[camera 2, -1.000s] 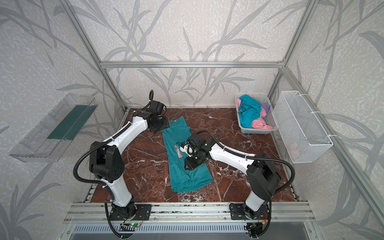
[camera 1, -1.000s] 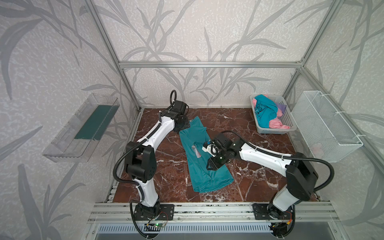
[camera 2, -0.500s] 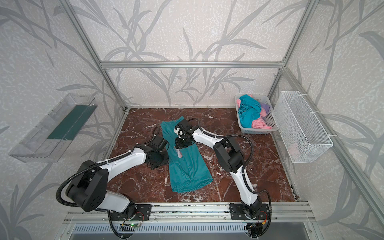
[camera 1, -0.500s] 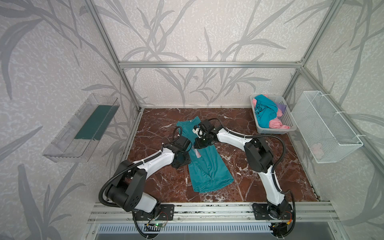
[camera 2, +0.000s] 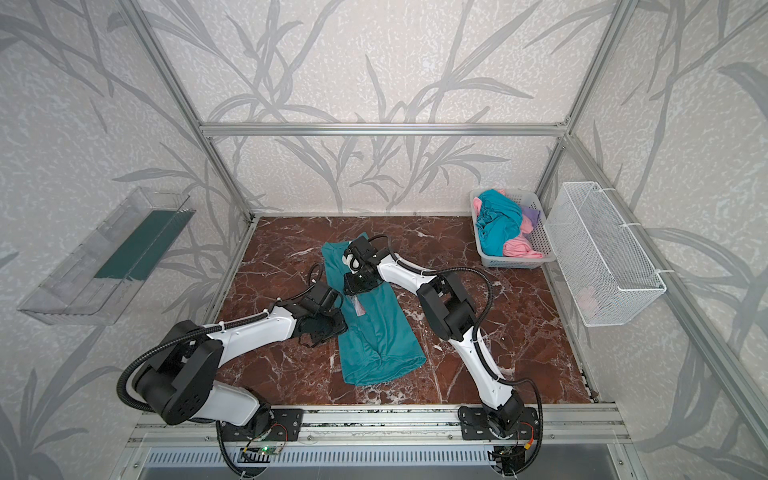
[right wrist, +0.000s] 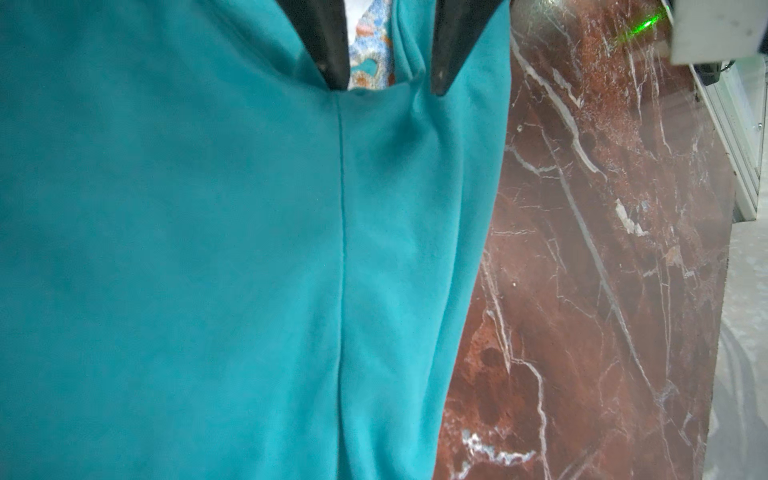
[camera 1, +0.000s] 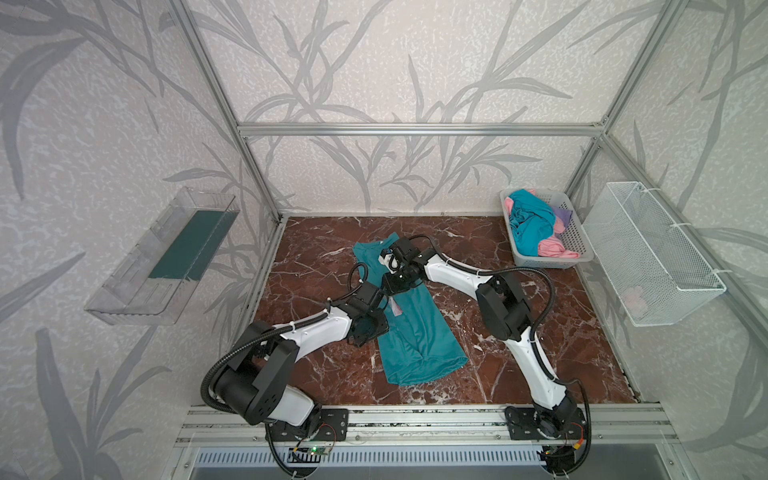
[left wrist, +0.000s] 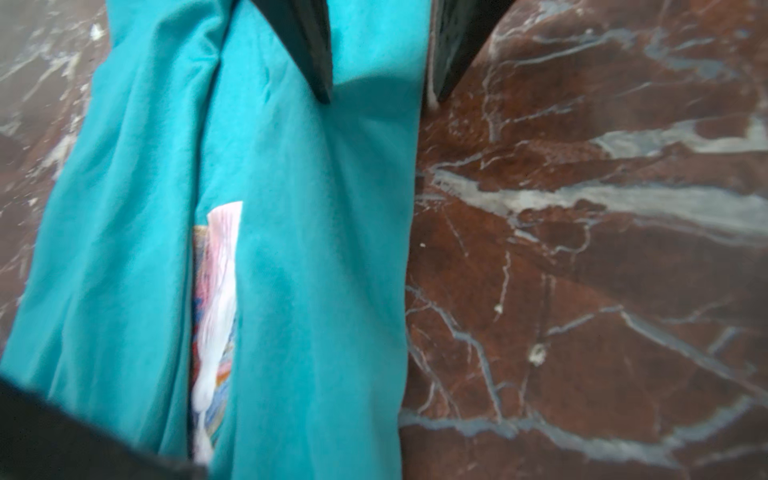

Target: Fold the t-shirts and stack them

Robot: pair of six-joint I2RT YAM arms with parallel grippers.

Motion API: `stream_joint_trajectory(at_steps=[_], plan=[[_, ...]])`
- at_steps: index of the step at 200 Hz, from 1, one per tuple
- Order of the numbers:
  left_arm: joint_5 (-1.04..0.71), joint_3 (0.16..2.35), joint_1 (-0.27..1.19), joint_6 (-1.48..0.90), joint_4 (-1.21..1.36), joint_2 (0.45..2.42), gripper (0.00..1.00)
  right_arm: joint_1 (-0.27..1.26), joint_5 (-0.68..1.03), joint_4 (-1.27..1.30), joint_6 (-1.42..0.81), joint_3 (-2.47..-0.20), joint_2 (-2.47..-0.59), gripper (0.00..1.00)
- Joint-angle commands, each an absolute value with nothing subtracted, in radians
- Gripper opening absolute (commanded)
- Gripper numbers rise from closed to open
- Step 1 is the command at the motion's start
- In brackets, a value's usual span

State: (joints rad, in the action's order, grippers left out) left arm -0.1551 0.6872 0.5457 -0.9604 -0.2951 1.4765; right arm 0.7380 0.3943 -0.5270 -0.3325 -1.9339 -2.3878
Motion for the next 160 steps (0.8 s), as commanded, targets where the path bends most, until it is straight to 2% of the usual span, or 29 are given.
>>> stream_joint_trajectory(at_steps=[1, 13, 32, 45, 63, 92, 160], plan=[[-0.160, 0.628, 0.551, -1.000, -0.306, 1.529, 0.30, 0.753, 0.409, -0.548, -0.338, -1.962, -2.420, 0.36], [-0.159, 0.618, 0.551, -1.005, -0.309, 1.535, 0.23, 0.754, 0.407, -0.546, -0.341, -1.960, -2.425, 0.34], [-0.155, 0.604, 0.551, -1.010, -0.320, 1.535, 0.10, 0.756, 0.393, -0.536, -0.351, -1.954, -2.424, 0.22], [-0.152, 0.595, 0.551, -1.011, -0.334, 1.532, 0.06, 0.756, 0.376, -0.524, -0.356, -1.945, -2.416, 0.13], [-0.139, 0.585, 0.551, -1.013, -0.369, 1.531, 0.01, 0.753, 0.354, -0.520, -0.353, -1.943, -2.399, 0.08], [-0.135, 0.552, 0.549, -1.022, -0.390, 1.535, 0.00, 0.735, 0.341, -0.523, -0.350, -1.958, -2.384, 0.06], [-0.144, 0.489, 0.551, -1.046, -0.350, 1.583, 0.00, 0.689, 0.307, -0.535, -0.350, -1.978, -2.382, 0.07]])
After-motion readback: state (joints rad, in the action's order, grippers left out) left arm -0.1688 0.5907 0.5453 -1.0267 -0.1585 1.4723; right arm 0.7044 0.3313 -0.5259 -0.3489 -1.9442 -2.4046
